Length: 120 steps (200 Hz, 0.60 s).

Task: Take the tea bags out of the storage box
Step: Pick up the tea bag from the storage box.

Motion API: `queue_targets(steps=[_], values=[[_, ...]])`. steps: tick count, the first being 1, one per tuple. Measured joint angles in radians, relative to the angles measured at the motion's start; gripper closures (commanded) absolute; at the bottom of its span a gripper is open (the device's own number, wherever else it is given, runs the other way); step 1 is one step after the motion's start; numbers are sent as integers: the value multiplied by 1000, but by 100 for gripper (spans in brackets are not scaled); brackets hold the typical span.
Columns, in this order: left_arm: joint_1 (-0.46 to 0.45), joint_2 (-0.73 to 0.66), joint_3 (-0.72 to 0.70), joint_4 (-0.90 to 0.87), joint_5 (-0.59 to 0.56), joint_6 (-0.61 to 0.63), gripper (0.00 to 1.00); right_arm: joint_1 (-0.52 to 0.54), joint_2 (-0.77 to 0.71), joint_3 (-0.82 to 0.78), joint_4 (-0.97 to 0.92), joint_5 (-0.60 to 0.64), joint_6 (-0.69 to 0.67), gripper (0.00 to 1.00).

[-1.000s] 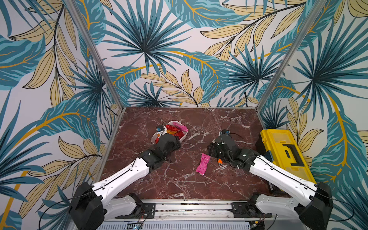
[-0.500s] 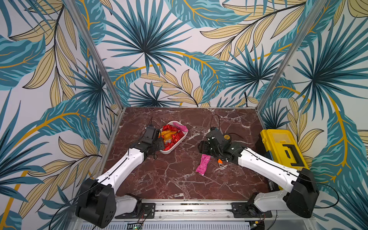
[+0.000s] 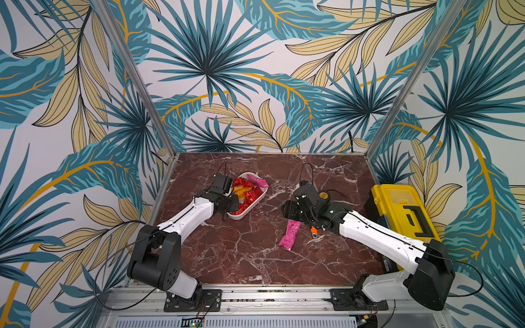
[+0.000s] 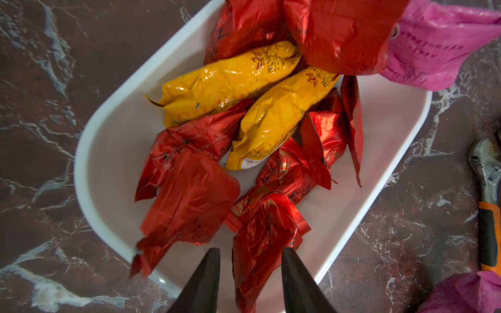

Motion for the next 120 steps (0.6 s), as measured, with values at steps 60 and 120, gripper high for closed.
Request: queue_targets(steps=[60,120], values=[[1,5,0,-2,5,-2,77,0,0,0,0,1,-7,36],[3,16,0,0,11,-2,95,0,-12,0,0,17,-12,36]])
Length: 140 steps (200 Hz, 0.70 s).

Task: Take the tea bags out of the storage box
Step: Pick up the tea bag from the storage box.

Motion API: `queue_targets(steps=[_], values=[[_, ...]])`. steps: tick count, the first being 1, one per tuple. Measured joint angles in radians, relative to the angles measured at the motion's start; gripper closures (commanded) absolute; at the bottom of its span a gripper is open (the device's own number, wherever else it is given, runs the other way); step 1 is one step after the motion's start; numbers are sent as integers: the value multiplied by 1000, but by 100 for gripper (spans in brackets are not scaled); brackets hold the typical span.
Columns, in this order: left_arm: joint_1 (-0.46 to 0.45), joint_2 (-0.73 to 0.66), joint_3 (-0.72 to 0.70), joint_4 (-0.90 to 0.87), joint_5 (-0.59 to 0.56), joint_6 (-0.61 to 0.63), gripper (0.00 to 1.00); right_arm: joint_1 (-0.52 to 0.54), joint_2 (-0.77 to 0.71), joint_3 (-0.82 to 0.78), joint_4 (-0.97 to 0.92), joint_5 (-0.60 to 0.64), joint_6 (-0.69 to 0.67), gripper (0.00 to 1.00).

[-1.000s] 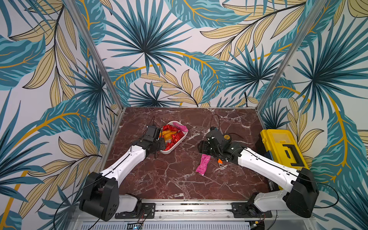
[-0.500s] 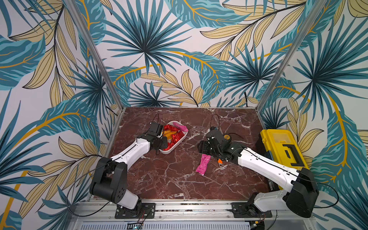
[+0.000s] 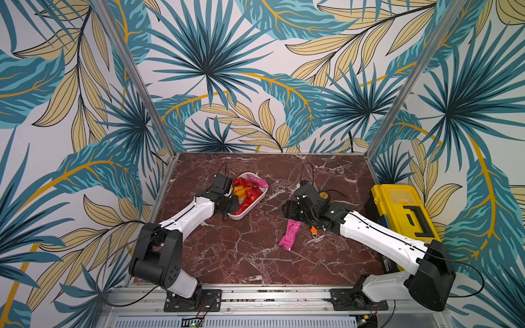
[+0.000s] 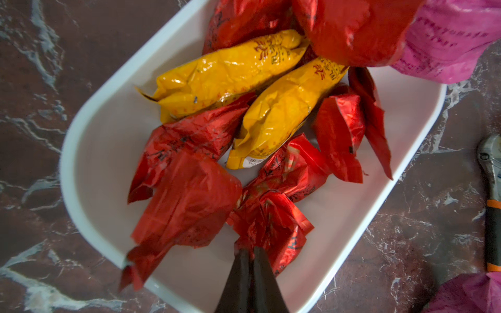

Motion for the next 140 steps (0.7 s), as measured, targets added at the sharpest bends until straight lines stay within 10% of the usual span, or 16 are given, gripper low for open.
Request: queue_targets(steps=[140], values=[[-5,-204,100,-182,1,217,100,0,-60,5,10,6,-157,35]])
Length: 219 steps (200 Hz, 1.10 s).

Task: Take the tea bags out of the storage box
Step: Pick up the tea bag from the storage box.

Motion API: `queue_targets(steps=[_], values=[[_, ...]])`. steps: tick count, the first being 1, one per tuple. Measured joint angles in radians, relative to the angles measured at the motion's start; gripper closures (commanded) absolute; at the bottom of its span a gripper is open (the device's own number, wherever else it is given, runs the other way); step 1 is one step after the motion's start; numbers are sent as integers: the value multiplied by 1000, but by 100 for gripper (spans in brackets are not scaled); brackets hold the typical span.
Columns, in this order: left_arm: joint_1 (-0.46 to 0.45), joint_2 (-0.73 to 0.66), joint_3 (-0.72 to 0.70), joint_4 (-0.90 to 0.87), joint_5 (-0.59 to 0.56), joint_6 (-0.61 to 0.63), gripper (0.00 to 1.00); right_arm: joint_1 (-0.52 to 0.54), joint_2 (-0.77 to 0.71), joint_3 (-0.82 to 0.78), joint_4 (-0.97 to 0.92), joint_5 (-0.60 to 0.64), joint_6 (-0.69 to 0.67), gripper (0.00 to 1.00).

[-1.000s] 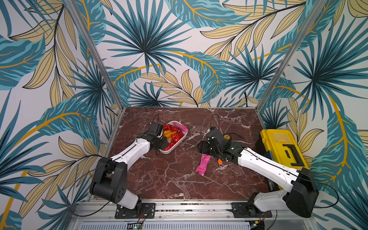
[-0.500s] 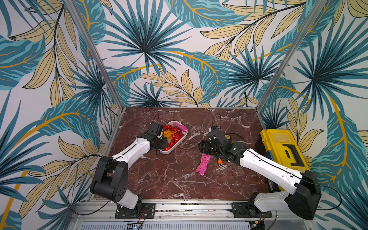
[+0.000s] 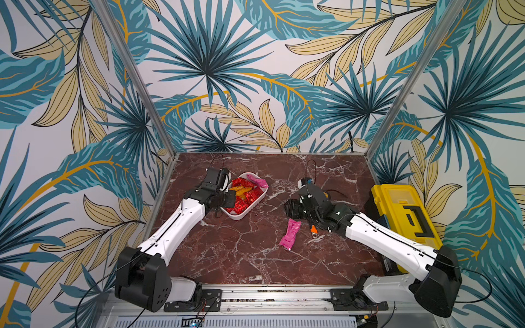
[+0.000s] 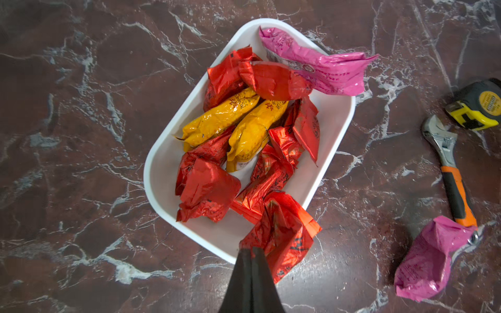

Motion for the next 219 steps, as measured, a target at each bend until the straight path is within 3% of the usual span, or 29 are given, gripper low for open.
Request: queue_targets(steps=[60,101,159,207,219], values=[[-118,-209,-10,12,171,289,100,3,-29,47,100,-263,-396,32],[-163,-266,-80,49,323,421,100,5,27,48,162,-490,-549,31],[-172,-269,-118,75,452,484,100,5,133,53,189,-666,-568,37],[-174,-273,-123,82,469,499,100,7,163,53,255,-736,-515,63],[-174,-278,-124,86,467,499,100,7,169,53,263,-746,-500,65]])
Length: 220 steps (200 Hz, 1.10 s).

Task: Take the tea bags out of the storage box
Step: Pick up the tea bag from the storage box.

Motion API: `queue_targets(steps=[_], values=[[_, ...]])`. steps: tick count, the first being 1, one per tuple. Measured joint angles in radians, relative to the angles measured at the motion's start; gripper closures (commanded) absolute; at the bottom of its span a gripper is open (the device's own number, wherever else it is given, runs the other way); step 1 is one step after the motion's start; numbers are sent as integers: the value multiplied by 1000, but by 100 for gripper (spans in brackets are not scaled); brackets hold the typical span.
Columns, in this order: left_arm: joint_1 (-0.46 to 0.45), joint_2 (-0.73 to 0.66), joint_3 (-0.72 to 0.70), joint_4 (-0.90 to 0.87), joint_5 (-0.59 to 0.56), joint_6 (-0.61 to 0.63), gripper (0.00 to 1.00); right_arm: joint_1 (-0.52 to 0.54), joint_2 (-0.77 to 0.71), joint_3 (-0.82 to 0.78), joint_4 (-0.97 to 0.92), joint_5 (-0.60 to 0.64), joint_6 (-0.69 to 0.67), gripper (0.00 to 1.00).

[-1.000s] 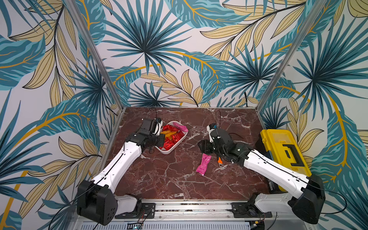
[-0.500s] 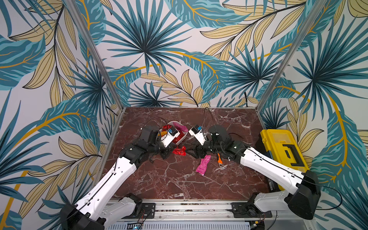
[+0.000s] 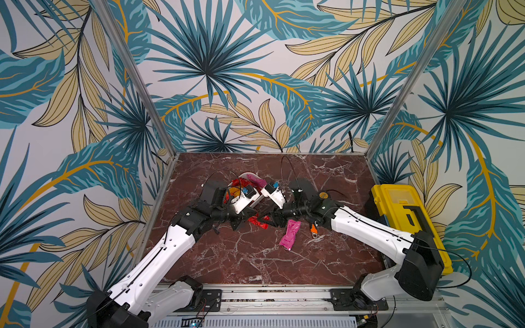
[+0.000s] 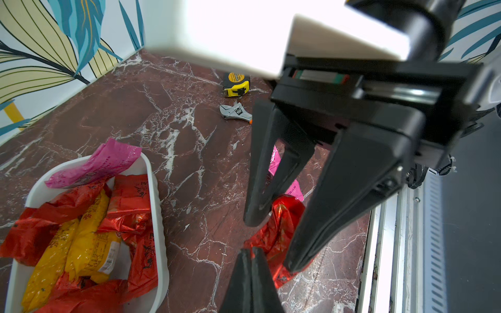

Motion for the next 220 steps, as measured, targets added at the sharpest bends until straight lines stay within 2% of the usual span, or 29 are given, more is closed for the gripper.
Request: queue_targets(steps=[19,98,131,136,140,149,154,166,178,187,207,220], values=[[0,-11,-6,9,-4,-1,100,1,3,-2,12,-12,13,67],[0,-42,-21,51,-3,-34,100,11,0,-15,58,-36,54,100],[0,-60,-32,84,-5,-73,100,13,-27,-47,108,-8,90,100],[0,-62,-35,92,-5,-82,96,15,-35,-56,120,1,100,100],[-1,-64,-39,101,-5,-92,86,16,-41,-63,128,7,110,100],[-2,-69,-48,123,-4,-111,53,19,-53,-77,145,23,131,100],[-2,-74,-55,137,-3,-126,39,22,-60,-84,149,37,142,100],[-2,-86,-72,176,-7,-167,19,28,-71,-104,158,76,174,100],[-2,-100,-92,216,-23,-213,9,35,-77,-123,170,116,210,100],[-2,-114,-108,249,-44,-251,5,45,-82,-141,180,150,246,100],[-2,-149,-140,319,-115,-349,0,80,-96,-183,202,243,345,100],[-2,-175,-164,360,-200,-439,0,105,-102,-205,211,326,449,100]])
